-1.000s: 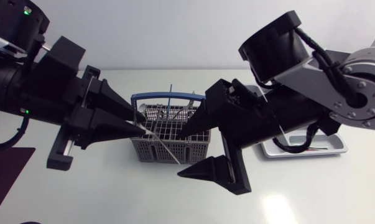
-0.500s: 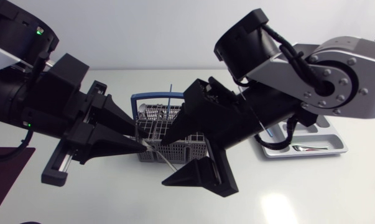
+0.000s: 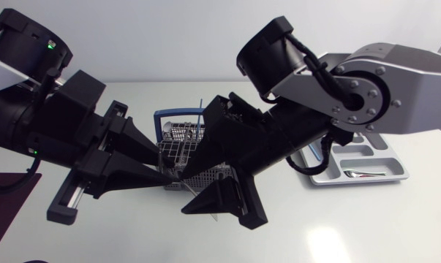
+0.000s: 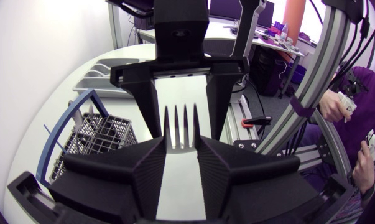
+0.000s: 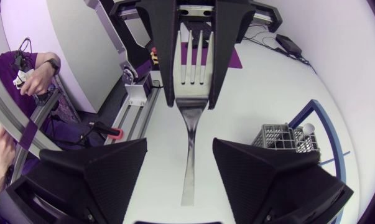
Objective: Unload the cutlery basket into the drawer organizer.
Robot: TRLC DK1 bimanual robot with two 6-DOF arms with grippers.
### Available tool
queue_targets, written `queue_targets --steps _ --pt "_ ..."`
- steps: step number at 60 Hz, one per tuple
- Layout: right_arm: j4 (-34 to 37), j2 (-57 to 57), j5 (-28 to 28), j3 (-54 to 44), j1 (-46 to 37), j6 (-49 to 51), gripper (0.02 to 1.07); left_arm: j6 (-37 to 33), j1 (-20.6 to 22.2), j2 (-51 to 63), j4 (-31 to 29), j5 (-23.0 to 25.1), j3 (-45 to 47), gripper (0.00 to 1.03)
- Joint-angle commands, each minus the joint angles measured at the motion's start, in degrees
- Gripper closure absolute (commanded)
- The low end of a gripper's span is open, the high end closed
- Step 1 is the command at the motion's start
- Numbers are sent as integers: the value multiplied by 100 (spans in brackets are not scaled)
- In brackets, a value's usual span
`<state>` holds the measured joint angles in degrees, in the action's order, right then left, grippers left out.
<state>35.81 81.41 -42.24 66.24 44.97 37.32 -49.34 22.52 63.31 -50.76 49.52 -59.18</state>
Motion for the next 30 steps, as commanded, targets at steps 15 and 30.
queue_targets --steps 15,30 --pt "40 68 -83 117 47 -102 66 -128 -20 -12 -136 164 38 97" --pt "57 95 -83 153 47 -102 78 -120 -11 -20 -162 172 38 97"
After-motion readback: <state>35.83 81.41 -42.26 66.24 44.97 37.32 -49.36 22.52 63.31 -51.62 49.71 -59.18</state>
